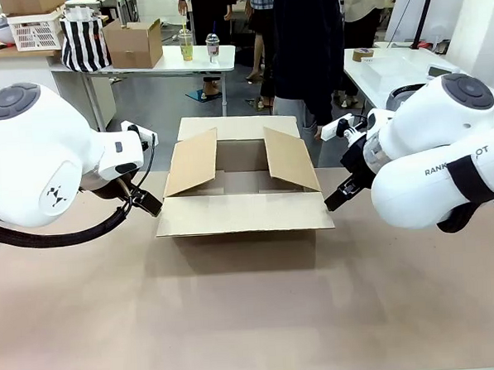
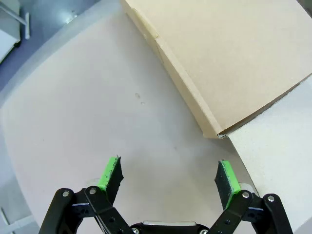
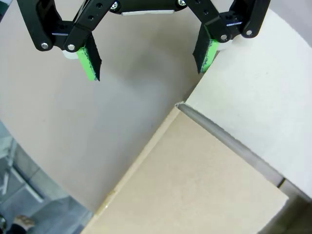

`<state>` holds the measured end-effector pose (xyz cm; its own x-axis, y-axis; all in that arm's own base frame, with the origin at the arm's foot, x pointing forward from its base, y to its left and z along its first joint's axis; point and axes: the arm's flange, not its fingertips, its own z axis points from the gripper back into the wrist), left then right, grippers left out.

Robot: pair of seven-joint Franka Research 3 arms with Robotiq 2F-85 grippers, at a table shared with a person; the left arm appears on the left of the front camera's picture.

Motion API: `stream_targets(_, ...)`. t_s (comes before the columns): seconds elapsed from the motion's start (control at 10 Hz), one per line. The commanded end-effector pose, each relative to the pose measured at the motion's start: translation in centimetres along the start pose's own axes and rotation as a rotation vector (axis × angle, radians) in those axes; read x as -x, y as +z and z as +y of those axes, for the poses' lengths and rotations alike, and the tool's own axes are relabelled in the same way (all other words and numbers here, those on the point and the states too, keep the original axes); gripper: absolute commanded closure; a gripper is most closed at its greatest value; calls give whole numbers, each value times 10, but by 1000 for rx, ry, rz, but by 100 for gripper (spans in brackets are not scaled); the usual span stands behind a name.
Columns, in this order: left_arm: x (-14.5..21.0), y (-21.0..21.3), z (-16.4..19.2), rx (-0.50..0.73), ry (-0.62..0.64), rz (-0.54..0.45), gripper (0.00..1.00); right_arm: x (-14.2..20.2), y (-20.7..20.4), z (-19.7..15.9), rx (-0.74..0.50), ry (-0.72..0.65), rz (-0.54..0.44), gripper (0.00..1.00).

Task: Pack the gift set into the box.
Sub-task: Place both hands on the side flaps of the Package Box and spread them outward.

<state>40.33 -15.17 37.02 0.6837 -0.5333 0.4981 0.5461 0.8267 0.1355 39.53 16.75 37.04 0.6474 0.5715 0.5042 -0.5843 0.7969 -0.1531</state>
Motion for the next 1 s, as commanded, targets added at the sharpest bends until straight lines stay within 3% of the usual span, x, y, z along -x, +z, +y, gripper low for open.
stream_targets(0.0,0,0,0,0,0,0,0,0,0,0,0,0,0,0)
stream_targets(0.2,0,0,0,0,0,0,0,0,0,0,0,0,0,0)
stream_targets(0.3,6,18,-6,102,-51,198,0,5,16,-5,-49,-1,233,0)
stream_targets(0.4,8,44,-11,204,-40,257,0,6,45,-6,-156,-25,334,0)
stream_targets(0.5,6,77,-18,229,108,432,0,5,78,-3,-141,-54,319,0)
stream_targets(0.6,13,110,-21,261,80,272,0,6,111,2,-106,-70,287,0)
stream_targets(0.7,15,135,-25,297,81,119,0,6,142,11,-145,-81,145,0)
stream_targets(0.8,15,151,-25,155,188,-10,0,5,169,18,-114,-159,-47,0)
stream_targets(0.9,15,93,-35,272,60,262,0,11,104,6,-123,-59,265,0)
